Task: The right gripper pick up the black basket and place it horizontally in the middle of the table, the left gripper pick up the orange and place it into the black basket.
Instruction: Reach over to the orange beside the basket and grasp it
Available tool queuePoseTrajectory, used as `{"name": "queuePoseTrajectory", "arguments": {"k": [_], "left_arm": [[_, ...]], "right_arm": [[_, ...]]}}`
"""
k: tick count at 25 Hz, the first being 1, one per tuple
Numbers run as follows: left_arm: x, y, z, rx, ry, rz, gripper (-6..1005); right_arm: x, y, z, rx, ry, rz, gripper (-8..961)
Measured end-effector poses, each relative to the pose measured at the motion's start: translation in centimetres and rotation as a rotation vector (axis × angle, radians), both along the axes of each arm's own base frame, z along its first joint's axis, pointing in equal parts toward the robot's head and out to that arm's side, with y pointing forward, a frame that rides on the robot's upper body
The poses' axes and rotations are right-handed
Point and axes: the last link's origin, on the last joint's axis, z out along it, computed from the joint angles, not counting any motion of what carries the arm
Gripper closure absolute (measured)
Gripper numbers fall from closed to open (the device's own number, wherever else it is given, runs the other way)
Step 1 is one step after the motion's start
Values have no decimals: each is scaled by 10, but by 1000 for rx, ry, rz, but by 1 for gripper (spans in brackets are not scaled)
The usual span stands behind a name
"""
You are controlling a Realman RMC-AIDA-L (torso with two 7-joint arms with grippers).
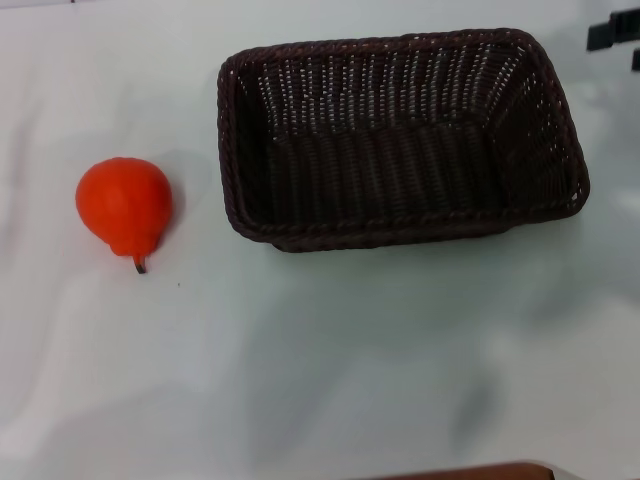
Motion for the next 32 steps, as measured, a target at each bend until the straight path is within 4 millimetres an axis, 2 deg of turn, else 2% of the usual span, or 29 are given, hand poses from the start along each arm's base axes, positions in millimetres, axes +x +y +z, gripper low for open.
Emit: {"name": "queuePoseTrajectory", "arguments": {"k": [6, 8, 9, 13, 17, 22, 26, 32], "left_arm": [[0, 7, 22, -202, -45, -52, 85], [2, 12, 34, -331, -77, -67, 85], [2, 12, 34, -331, -77, -67, 85], [5, 22, 51, -576, -120, -43, 84], [18, 29, 56, -741, -46, -19, 84], [36, 36, 44, -815, 113, -16, 87], [51, 39, 23, -846, 220, -60, 89], [52, 45, -5, -895, 228, -76, 90]], "right_arm": [[5, 3, 13, 219, 76, 181, 111], [8, -2, 15, 341, 118, 286, 116], [10, -4, 14, 377, 128, 319, 121], [22, -9, 8, 476, 188, 402, 121], [42, -16, -2, 585, 237, 451, 120], [59, -21, -17, 635, 250, 445, 120], [66, -25, -20, 659, 249, 433, 120], [74, -29, -19, 686, 256, 400, 119]]}}
